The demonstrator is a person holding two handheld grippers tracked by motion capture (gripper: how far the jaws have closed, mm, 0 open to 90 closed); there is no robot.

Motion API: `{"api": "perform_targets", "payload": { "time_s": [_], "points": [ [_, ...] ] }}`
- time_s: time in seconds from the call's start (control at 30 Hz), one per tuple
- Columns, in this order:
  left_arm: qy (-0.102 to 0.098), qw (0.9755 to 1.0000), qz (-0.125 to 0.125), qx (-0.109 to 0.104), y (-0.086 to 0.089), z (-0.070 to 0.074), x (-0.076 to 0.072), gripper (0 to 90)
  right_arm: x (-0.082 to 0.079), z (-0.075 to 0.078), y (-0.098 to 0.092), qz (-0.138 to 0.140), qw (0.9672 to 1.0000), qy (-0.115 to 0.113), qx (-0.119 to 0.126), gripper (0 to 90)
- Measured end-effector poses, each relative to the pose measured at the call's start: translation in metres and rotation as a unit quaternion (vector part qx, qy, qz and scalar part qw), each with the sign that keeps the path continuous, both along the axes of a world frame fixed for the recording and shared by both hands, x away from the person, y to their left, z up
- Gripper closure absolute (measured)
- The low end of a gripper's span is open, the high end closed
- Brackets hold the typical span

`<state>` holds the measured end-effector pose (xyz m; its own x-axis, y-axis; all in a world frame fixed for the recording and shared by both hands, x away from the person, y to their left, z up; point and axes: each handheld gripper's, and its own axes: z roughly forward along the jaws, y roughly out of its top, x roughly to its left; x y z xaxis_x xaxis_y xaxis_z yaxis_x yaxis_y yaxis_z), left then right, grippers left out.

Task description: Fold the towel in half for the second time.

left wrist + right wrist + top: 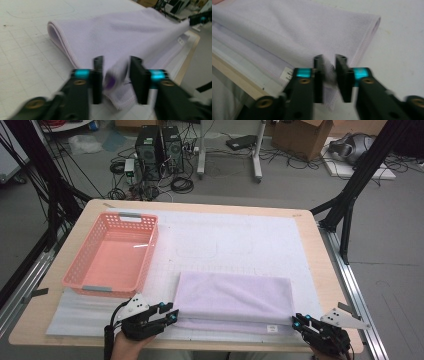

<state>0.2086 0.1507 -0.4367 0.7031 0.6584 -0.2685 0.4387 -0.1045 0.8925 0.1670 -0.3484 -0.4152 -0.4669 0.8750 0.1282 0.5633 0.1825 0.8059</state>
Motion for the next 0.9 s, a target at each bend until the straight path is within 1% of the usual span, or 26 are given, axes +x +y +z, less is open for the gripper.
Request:
{"api": "perform_targets", "payload": {
  "time_s": [0.03, 0.07, 0.1, 0.13, 0.17, 0.23, 0.27, 0.3, 0.33, 0.37, 0.4, 0.47, 0.53, 0.57, 0.63, 0.67, 0.7, 0.73, 0.77, 0.8, 0.83, 0.87, 0.9],
  "points": [
    [-0.004, 0.9999, 0.006, -0.009, 0.001, 0.002, 0.001, 52.1, -0.001, 0.003, -0.001, -0.020, 0.9998, -0.006, 0.006, 57.9],
    [-0.009, 0.9998, 0.013, -0.013, 0.002, 0.005, 0.001, 50.3, -0.003, 0.009, -0.001, -0.031, 0.9992, -0.022, 0.009, 59.5],
    [-0.012, 0.9996, 0.018, -0.015, 0.002, 0.006, 0.002, 49.0, -0.004, 0.015, 0.000, -0.031, 0.9987, -0.040, 0.008, 60.0],
    [-0.014, 0.9995, 0.022, -0.019, 0.002, 0.008, 0.002, 48.7, -0.004, 0.019, 0.002, -0.034, 0.9982, -0.049, 0.006, 61.4],
    [-0.016, 0.9993, 0.027, -0.021, 0.001, 0.008, 0.003, 48.7, -0.003, 0.022, 0.008, -0.032, 0.9979, -0.057, -0.005, 64.1],
    [-0.012, 0.9994, 0.030, -0.015, -0.001, 0.006, 0.004, 48.8, 0.002, 0.018, 0.017, -0.014, 0.9985, -0.046, -0.023, 65.0],
    [-0.009, 0.9995, 0.030, -0.007, -0.002, 0.005, 0.004, 48.9, 0.007, 0.010, 0.024, -0.006, 0.9988, -0.032, -0.037, 66.5],
    [-0.008, 0.9995, 0.032, -0.005, -0.003, 0.004, 0.005, 49.0, 0.011, 0.002, 0.027, 0.001, 0.9985, -0.023, -0.050, 67.4],
    [-0.006, 0.9995, 0.032, 0.000, -0.004, 0.002, 0.005, 49.0, 0.015, -0.003, 0.028, 0.003, 0.9983, -0.012, -0.056, 67.6],
    [-0.006, 0.9995, 0.032, 0.000, -0.004, 0.002, 0.005, 49.0, 0.020, -0.010, 0.029, 0.008, 0.9979, 0.002, -0.064, 68.8],
    [-0.005, 0.9994, 0.034, 0.002, -0.004, 0.002, 0.007, 48.9, 0.022, -0.016, 0.028, 0.007, 0.9969, 0.016, -0.077, 69.9],
    [-0.006, 0.9993, 0.037, -0.001, -0.003, 0.002, 0.008, 48.9, 0.023, -0.021, 0.023, 0.001, 0.9950, 0.031, -0.095, 71.2],
    [-0.007, 0.9992, 0.039, -0.001, -0.003, 0.003, 0.011, 48.9, 0.022, -0.020, 0.016, -0.005, 0.9957, 0.034, -0.086, 72.0],
    [-0.006, 0.9992, 0.039, -0.004, -0.003, 0.003, 0.013, 49.0, 0.021, -0.016, 0.012, -0.016, 0.9961, 0.029, -0.082, 71.4],
    [-0.007, 0.9992, 0.039, -0.003, -0.005, 0.004, 0.017, 51.0, 0.021, -0.010, 0.007, -0.024, 0.9981, 0.014, -0.055, 71.2],
    [-0.008, 0.9993, 0.038, -0.002, -0.007, 0.005, 0.019, 51.8, 0.022, -0.007, 0.005, -0.028, 0.9984, 0.005, -0.049, 70.0],
    [-0.010, 0.9992, 0.038, -0.001, -0.008, 0.006, 0.021, 52.3, 0.025, -0.006, 0.003, -0.032, 0.9987, -0.002, -0.040, 68.0],
    [-0.010, 0.9993, 0.037, 0.001, -0.010, 0.008, 0.024, 52.6, 0.027, -0.006, 0.002, -0.036, 0.9988, -0.004, -0.032, 65.9],
    [-0.010, 0.9993, 0.037, 0.001, -0.010, 0.008, 0.024, 52.6, 0.032, -0.005, 0.001, -0.042, 0.9987, -0.006, -0.027, 63.8],
    [-0.013, 0.9991, 0.040, -0.003, -0.014, 0.012, 0.032, 52.6, 0.037, -0.005, 0.000, -0.047, 0.9985, -0.005, -0.027, 63.0],
    [-0.012, 0.9990, 0.042, -0.002, -0.015, 0.013, 0.036, 52.6, 0.042, -0.006, -0.001, -0.048, 0.9985, -0.006, -0.024, 62.8],
    [-0.011, 0.9990, 0.044, -0.003, -0.017, 0.015, 0.041, 52.3, 0.046, -0.006, -0.001, -0.050, 0.9986, -0.005, -0.020, 62.2],
    [-0.008, 0.9990, 0.043, 0.001, -0.020, 0.016, 0.049, 51.9, 0.050, -0.006, -0.001, -0.052, 0.9984, -0.005, -0.020, 62.2]
  ]
}}
